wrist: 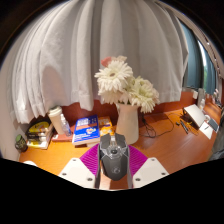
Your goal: Arrange mouse
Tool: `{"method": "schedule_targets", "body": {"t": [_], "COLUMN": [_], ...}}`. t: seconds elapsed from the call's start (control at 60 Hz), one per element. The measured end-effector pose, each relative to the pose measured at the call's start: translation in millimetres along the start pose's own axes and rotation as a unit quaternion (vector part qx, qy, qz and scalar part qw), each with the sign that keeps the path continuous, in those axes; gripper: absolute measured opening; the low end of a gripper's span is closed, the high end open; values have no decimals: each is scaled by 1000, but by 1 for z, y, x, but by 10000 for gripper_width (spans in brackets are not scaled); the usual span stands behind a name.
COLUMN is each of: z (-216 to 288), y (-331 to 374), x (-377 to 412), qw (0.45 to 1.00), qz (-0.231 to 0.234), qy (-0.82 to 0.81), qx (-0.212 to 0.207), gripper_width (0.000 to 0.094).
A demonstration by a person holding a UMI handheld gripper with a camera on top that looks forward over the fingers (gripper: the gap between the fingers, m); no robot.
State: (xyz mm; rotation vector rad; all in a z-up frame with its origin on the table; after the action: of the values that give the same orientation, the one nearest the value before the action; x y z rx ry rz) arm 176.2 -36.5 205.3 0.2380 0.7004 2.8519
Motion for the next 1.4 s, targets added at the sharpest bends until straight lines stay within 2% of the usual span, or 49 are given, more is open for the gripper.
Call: {"method": "schedule_targets", "body": {"t": [0.167,0.317,0.433,0.567,0.8,0.9,0.933,1.017,1.15,1.217,1.333,1.4], "z": [57,45,-5,-89,-219,-250,-251,-254,-254,-255,-236,-219], "y": [74,105,98,72,36,35,35,35,34,35,45,57], "x": [102,210,287,350,401,408,409,409,410,409,403,394], "qw": [997,995,995,996,989,986,987,988,988,985,985,985], "qz": [14,53,80,88,81,79,76,75,72,75,86,96], "qy": [-9,-12,-12,7,52,64,70,67,70,69,55,59], "qx": [-70,-85,-53,15,115,135,120,119,119,138,138,132], "gripper_width": [377,376,374,373,373,374,373,381,480,529,800,822]}}
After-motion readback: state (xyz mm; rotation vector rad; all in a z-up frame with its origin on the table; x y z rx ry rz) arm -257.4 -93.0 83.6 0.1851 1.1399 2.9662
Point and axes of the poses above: the point between the fingertips, and its own axes, seen from behind it with the camera up: x to the left, z up, y backward, against the way the camera looks, the point moved 8 cm from there along y, backward, against the way the camera looks, and after that the axes turned 5 degrees about -y, right-handed, at the moved point
